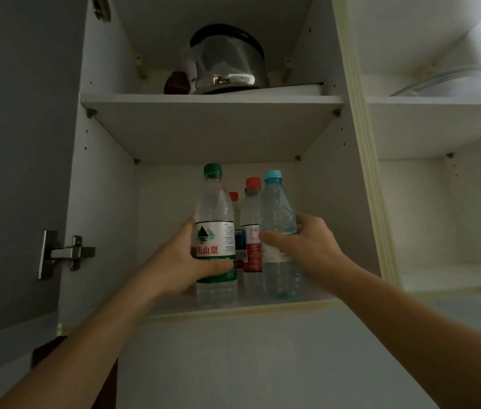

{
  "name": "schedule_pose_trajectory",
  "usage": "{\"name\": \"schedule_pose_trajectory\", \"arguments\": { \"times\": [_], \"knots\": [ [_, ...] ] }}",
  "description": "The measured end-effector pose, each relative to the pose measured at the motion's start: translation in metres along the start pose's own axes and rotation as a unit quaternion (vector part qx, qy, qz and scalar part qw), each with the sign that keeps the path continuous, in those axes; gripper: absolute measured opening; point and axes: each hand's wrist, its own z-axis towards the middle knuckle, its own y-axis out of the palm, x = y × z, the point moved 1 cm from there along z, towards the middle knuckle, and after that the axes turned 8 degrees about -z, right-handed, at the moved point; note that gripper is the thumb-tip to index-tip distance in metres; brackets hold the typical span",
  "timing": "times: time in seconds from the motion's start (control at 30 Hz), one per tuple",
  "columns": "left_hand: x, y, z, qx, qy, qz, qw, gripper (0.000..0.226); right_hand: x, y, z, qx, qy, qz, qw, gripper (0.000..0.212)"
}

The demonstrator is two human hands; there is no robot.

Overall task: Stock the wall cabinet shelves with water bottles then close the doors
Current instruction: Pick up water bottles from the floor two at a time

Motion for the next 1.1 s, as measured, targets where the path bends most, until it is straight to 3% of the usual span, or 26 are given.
{"name": "schedule_pose_trajectory", "arguments": {
  "times": [0.1,0.3,0.7,0.9,1.1],
  "knots": [
    [0.001,0.016,0.004,0.005,0.009,-0.010,1.000,0.071,0.004,-0.009,-0.001,0.020,0.000,-0.017,1.000,0.043],
    [0.001,0.056,0.023,0.017,0.031,-0.027,0.999,0.069,0.018,-0.016,0.002,0.042,-0.002,-0.052,0.998,0.046],
    [0.002,0.086,0.027,0.067,-0.012,-0.026,0.997,0.057,0.027,-0.019,-0.002,0.039,0.000,-0.087,0.995,0.046],
    [0.001,0.090,0.001,0.139,0.003,0.074,0.988,0.050,0.030,-0.029,-0.039,0.025,-0.010,-0.196,0.980,0.051],
    [0.029,0.100,-0.052,0.179,0.067,0.031,0.981,0.043,0.033,-0.068,-0.116,0.039,-0.067,-0.286,0.955,0.046]
  ]
}}
